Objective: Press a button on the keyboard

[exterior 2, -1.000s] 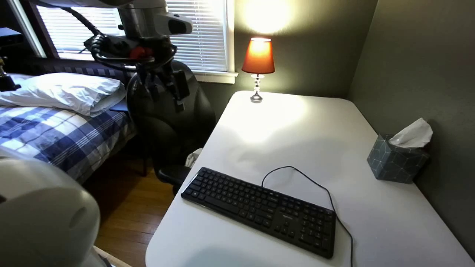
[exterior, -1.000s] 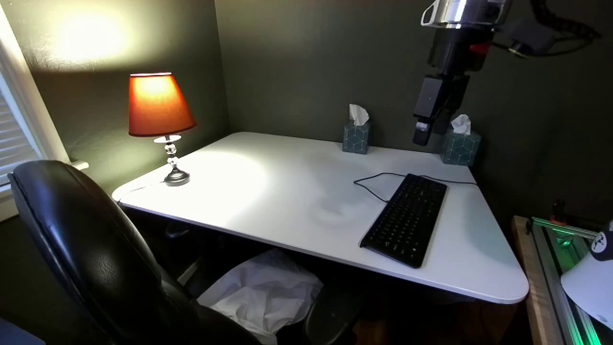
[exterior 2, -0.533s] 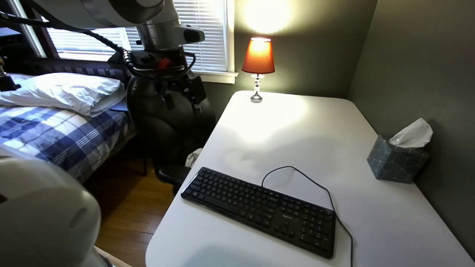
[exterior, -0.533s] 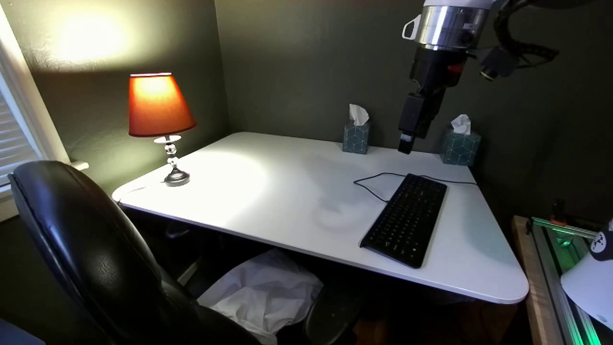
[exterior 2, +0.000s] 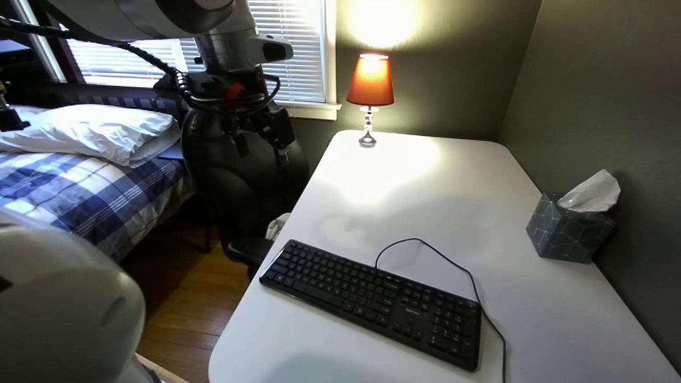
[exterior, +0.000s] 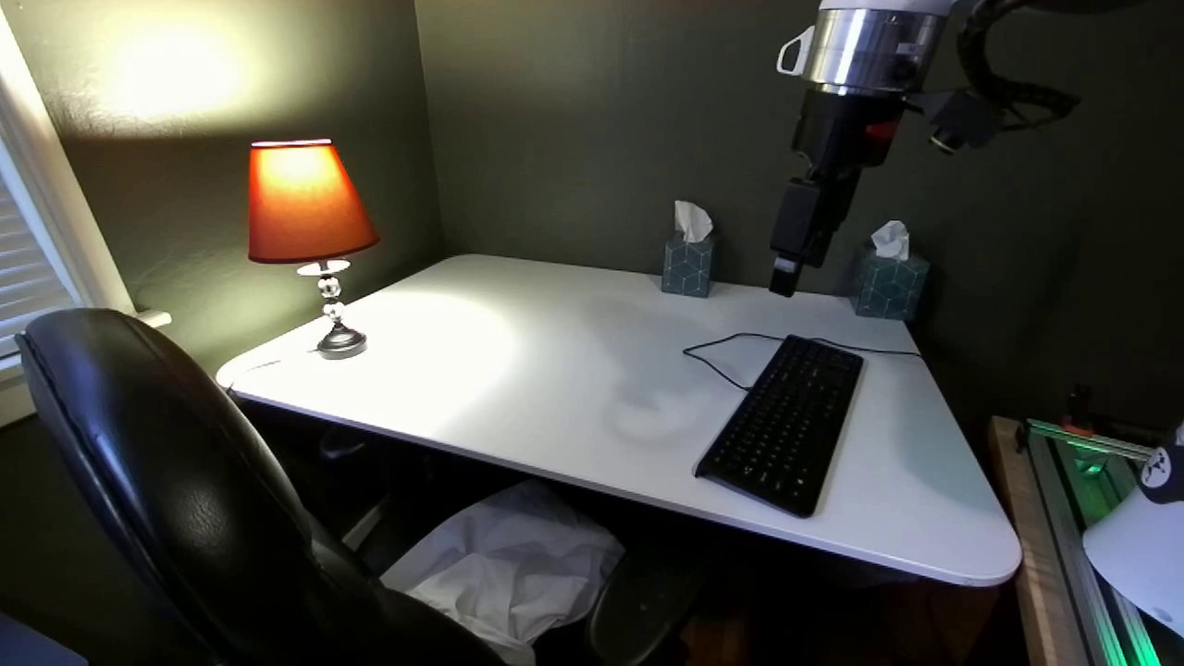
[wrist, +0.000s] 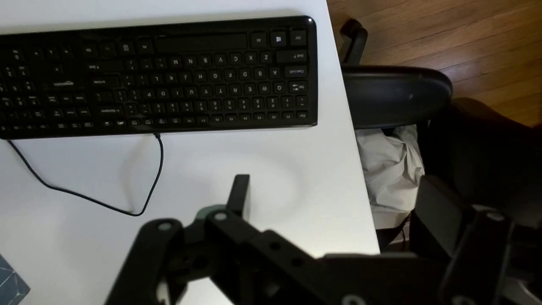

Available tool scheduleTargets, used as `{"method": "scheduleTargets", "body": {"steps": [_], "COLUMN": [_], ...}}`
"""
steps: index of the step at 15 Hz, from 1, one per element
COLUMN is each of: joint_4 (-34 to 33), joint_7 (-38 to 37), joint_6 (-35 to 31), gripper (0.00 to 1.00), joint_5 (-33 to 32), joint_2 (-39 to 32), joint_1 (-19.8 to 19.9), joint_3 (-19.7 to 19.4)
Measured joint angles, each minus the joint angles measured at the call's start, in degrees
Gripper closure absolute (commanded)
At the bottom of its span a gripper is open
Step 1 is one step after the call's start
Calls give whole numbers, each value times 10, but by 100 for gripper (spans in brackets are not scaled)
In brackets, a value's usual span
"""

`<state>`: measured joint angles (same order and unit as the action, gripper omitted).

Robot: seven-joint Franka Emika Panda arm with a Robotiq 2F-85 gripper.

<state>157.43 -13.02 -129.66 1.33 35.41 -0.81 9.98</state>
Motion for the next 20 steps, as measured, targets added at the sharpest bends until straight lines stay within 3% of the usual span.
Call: {"method": "scheduleTargets", "body": {"steps": [9, 10, 12, 20], "joint_4": [-3, -5, -12, -37], "joint_7": [101, 112, 132, 210], "joint_6": [-18, -21, -30, -76], "gripper": [0, 23, 32, 94], "joint_5": [3, 3, 5, 24], "joint_2": [-123, -138, -168, -269], "joint_1": [-10, -11, -13, -16], "joint_3": [-58, -62, -69, -78]}}
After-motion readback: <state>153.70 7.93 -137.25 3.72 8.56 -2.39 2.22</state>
